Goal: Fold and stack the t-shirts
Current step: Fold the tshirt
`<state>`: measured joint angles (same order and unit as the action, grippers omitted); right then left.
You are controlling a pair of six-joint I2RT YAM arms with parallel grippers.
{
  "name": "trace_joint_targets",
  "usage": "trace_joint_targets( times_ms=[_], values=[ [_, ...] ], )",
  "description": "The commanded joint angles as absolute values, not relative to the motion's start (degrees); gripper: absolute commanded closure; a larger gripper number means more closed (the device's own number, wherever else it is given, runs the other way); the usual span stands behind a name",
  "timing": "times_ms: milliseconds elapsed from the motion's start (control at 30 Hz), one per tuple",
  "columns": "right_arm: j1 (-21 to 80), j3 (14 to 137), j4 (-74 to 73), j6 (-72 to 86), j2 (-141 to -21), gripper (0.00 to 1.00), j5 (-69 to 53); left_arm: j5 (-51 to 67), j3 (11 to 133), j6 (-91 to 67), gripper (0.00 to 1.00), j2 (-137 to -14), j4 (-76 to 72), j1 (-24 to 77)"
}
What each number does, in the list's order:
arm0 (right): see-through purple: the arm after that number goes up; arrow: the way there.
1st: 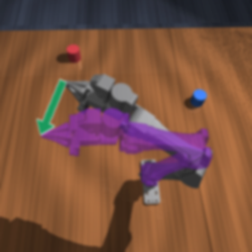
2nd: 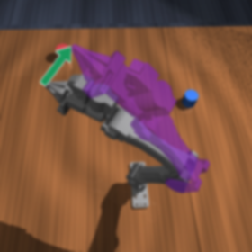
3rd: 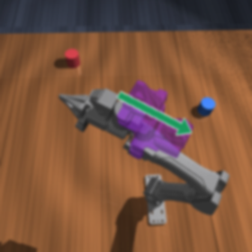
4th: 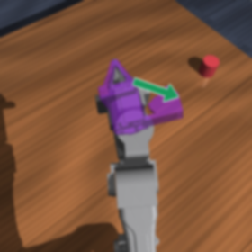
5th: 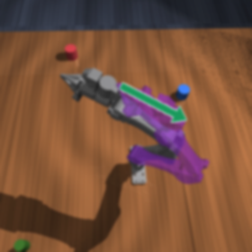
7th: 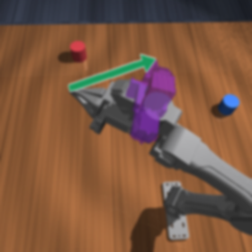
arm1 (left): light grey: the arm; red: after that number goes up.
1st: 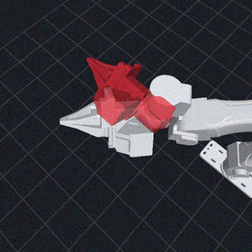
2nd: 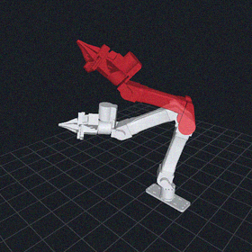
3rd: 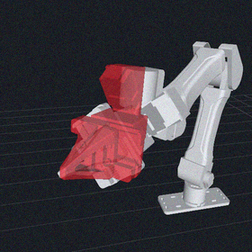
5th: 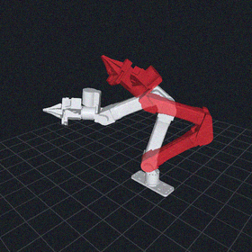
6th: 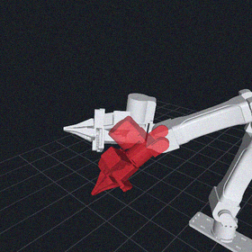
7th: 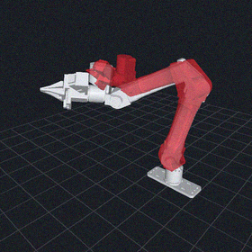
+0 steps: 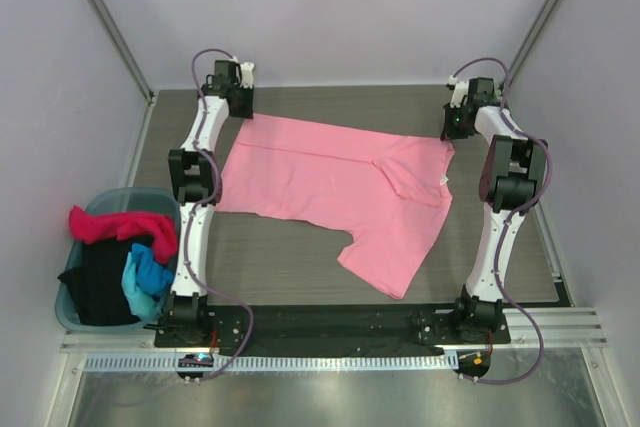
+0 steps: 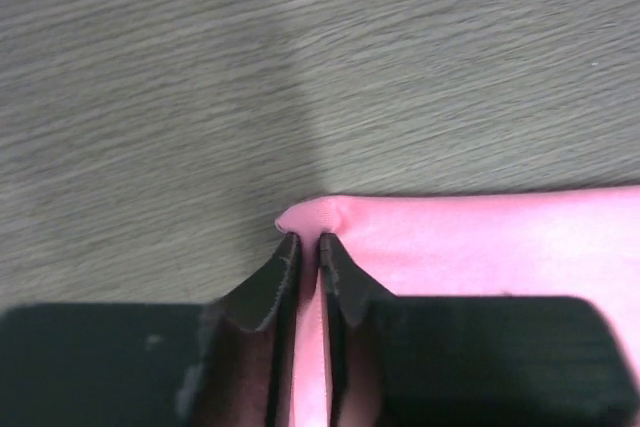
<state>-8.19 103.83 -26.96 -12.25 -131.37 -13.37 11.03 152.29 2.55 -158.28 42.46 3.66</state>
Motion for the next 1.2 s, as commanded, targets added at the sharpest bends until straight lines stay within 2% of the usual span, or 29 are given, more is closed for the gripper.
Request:
trace_joint_targets(
  times_ms=[0,33,267,567,667,833,1167],
  values=[
    [-7.56,101.69,-31.29,-13.45,-129.9,0.99,-12.56,13.36,155.04,3.34,0.93,-159.88,41.75,3.43],
    [-7.56,101.6,-31.38,-13.62,-129.73,0.99,-12.74,13.19,155.21,3.17,1.0,-159.79,41.49,3.51],
    [-8.7,103.53,-30.85,-12.49,-125.96,0.99,-11.51,11.16,155.65,3.87,1.0,-153.38,42.53,3.52],
    [-10.46,101.52,-32.86,-13.36,-105.58,0.99,-13.18,18.19,151.53,3.69,1.0,-134.85,44.73,2.11],
    [-10.37,99.5,-34.71,-14.24,-96.53,0.99,-13.97,21.18,141.28,3.34,1.0,-124.4,41.77,1.85],
    [-10.46,94.05,-36.29,-16.08,-81.24,0.99,-14.5,21.97,111.52,2.73,1.0,-97.28,29.2,1.76],
    [-10.46,91.93,-41.82,-21.27,-50.65,0.99,-14.15,20.92,94.06,5.09,1.0,-63.24,29.97,1.76]
  ],
)
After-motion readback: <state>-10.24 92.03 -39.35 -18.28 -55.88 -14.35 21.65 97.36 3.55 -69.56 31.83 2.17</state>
